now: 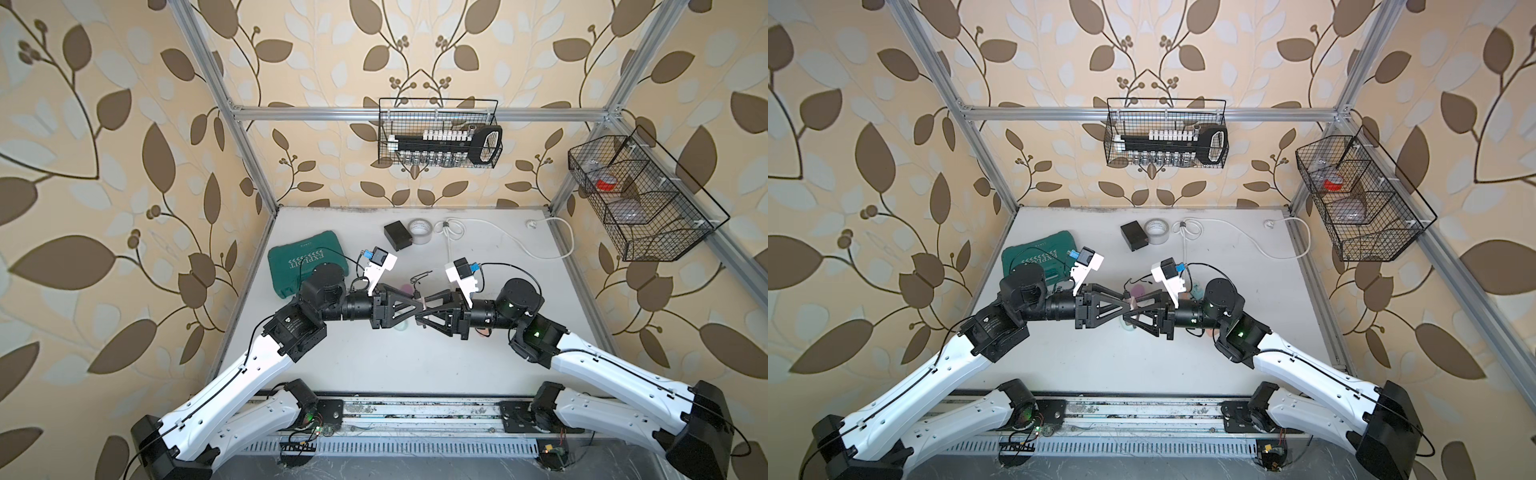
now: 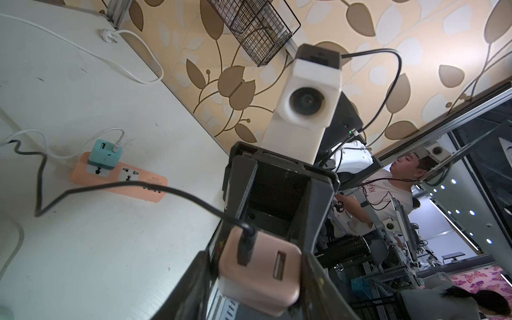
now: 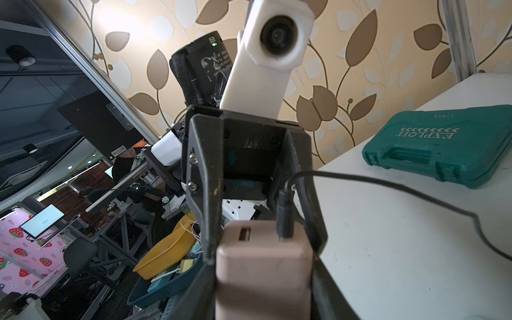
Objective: Charge the bluetooth headset
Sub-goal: Adjust the plug.
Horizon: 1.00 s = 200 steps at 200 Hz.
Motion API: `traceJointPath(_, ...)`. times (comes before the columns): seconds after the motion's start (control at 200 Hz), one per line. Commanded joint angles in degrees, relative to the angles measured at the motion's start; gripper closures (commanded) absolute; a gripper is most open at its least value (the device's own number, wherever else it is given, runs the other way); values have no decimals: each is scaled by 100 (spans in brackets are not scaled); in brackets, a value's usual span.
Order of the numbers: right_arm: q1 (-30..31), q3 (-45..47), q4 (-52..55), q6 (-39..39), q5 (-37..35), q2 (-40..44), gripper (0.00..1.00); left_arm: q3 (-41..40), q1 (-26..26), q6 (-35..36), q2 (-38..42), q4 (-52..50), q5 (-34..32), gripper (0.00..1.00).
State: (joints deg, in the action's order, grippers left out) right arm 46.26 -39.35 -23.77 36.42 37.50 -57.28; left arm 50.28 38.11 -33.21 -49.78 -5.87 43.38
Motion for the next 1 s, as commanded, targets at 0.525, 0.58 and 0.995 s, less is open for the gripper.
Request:
traceJointPath(0.525,-9,-657,1113,-482,401,-107,41,418,4,381,-173,-404,294,72)
traceJointPath(0.58,-21,-689,1260,-543,403,-84,38,421,5,411,-171,-438,290,73)
traceJointPath(0.995,-375,-862,1823,-615,754,-115,48,595,8,638,-266,-685,475,76)
